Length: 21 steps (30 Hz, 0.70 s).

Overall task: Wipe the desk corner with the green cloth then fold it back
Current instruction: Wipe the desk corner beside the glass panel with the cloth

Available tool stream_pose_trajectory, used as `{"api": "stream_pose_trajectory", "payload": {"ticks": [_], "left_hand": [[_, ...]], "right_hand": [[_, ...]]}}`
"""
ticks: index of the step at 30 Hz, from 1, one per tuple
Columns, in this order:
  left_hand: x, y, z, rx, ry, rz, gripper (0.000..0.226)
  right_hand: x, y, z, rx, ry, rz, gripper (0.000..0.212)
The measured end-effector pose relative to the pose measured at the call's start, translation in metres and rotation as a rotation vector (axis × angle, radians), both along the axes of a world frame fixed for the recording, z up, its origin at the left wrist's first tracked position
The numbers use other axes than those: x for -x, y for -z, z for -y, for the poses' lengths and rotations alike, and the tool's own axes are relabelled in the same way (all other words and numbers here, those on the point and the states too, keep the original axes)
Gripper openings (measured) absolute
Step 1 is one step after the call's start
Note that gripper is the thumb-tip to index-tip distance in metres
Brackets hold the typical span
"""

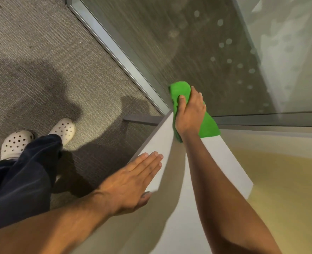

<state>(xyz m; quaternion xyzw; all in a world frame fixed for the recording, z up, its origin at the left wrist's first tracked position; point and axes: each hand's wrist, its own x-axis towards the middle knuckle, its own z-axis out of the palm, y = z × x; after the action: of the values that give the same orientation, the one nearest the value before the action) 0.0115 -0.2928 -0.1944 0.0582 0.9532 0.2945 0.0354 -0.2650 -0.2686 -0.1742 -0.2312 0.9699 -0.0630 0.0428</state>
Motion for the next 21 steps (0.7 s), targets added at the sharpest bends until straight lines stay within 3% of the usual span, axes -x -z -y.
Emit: {"api": "stream_pose_trajectory", "payload": {"ticks": [9, 13, 15, 21], "left_hand": [[0.002, 0.0, 0.0, 0.115, 0.009, -0.083, 0.078], [0.001, -0.001, 0.0, 0.173, -0.021, -0.109, 0.079], [0.0, -0.001, -0.001, 0.172, -0.042, -0.129, 0.083], [0.0, 0.0, 0.002, 0.148, -0.045, -0.118, 0.087]], "right_hand": [[-0.11, -0.011, -0.03, 0.04, -0.489, 0.291, 0.049], [-0.101, -0.009, -0.04, 0.069, -0.602, 0.304, 0.042], [-0.079, -0.006, -0.04, 0.031, -0.605, 0.246, 0.045], [-0.003, -0.002, -0.023, 0.063, -0.297, 0.144, 0.054]]}}
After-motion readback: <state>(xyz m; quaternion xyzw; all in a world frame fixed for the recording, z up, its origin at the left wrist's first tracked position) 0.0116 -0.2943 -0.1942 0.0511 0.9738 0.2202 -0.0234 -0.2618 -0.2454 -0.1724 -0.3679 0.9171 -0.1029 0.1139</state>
